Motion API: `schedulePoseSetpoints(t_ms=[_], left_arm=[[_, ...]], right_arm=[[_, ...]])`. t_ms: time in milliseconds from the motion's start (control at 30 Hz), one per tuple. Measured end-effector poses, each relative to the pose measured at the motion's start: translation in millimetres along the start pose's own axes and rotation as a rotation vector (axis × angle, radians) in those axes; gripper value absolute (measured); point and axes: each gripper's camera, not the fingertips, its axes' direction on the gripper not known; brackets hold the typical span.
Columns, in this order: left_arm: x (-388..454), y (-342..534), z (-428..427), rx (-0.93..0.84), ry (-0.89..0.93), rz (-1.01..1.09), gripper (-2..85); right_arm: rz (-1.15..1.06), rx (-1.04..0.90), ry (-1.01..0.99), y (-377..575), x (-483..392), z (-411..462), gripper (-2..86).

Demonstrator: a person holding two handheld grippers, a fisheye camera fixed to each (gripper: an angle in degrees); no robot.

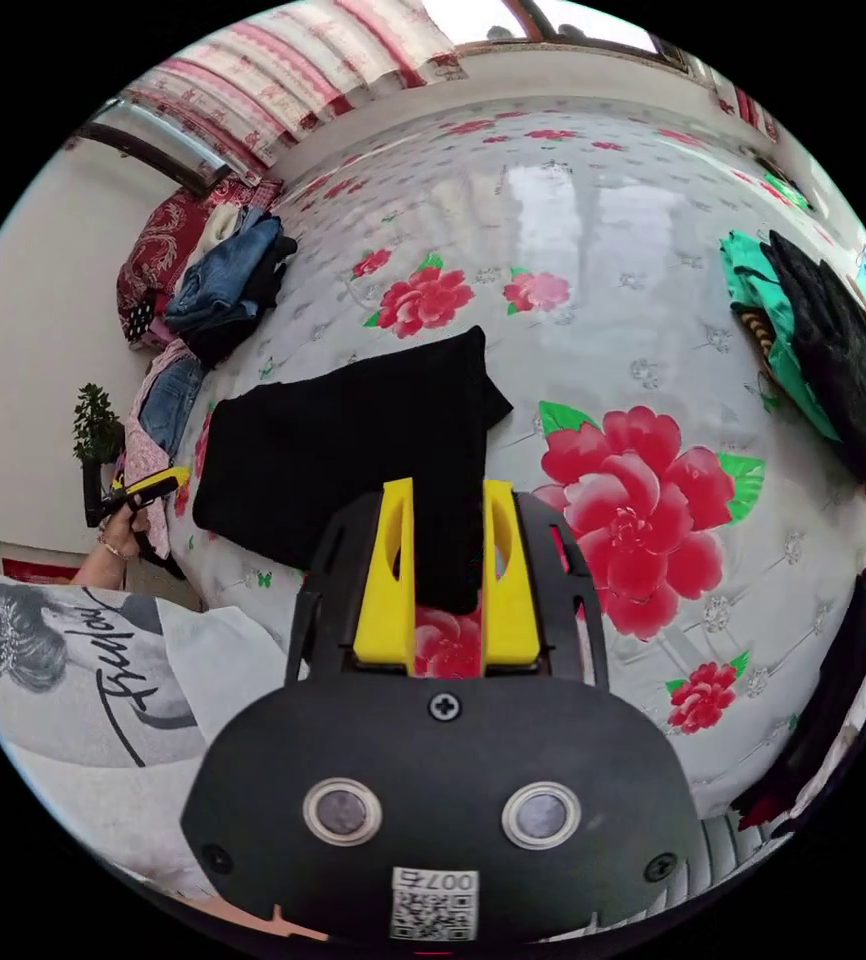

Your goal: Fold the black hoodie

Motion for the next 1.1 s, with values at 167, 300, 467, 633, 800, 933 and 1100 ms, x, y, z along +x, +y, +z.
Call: schedulePoseSetpoints(t_ms=[167,300,467,633,800,933,1100], left_arm=[[-7,-89,33,-0.053,-0.069,-0.052,10.6],[-19,-108,64,-0.177,-0.071,-0.033,3.4],[-41,-99,59,-0.107,0.003,-0.059,2.3],[-53,-88,40,0.001,0.068,-0.172,6.5],[-62,-45,0,0.096,0.109,-0.210,7.5],[-75,6,-3,0.074,0.153,-0.341,7.5],[-79,40,4,0.046,0.227,-0.428,7.3]], right_arm=[[0.036,-0.053,0.035,-69,10,45,7.5],[0.069,-0.143,0.009,-91,34,78,3.9],[0.099,-0.074,-0.033,-78,69,65,2.9],[0.221,0.010,-0.089,-62,90,63,6.9],[0.340,0.123,-0.179,29,100,21,12.1],[0.596,0.159,-0.253,123,114,28,13.6],[0.811,0.248,-0.440,182,126,65,13.3]])
